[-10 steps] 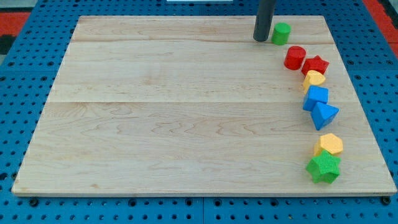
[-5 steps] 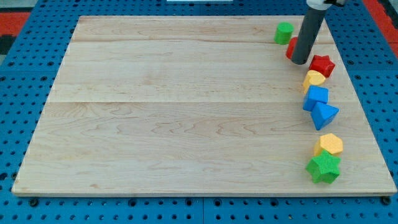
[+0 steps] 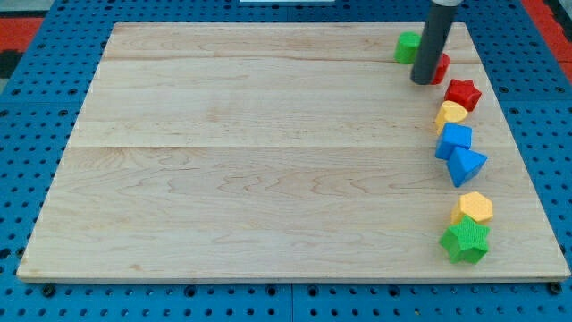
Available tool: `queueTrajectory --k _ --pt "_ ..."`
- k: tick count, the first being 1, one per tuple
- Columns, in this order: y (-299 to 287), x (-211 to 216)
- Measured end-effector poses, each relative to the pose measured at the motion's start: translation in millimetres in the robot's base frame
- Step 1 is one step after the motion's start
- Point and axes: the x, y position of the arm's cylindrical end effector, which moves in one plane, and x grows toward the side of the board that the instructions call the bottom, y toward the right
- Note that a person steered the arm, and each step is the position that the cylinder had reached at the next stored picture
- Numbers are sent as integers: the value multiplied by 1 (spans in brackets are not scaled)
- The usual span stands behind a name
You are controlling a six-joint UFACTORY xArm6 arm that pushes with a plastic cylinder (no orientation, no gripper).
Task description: Move the green circle vertical to the red star on the top
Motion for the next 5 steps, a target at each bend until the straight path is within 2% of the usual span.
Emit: queueTrajectory --k 1,2,3,4,5 --pt "-32 0" --pt "-89 -6" --pt "-58 -43" --pt "-53 -69" --pt "-34 -71"
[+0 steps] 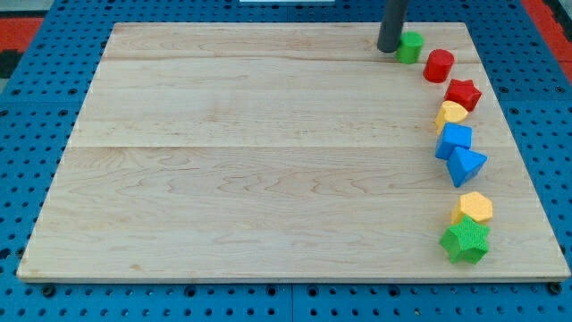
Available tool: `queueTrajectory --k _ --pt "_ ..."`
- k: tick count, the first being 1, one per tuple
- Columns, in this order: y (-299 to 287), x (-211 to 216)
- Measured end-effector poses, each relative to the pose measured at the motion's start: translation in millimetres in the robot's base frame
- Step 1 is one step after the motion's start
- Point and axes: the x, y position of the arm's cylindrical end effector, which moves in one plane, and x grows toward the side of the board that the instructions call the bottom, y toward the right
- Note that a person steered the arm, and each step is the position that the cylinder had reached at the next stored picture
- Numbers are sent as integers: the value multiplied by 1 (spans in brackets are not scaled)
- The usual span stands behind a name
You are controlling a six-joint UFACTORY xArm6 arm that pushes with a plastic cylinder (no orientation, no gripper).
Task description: Move the green circle vertical to the red star on the top
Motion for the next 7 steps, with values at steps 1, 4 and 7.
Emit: queueTrajectory --k 1,4,7 --pt "19 -9" --pt "150 9" --pt "76 133"
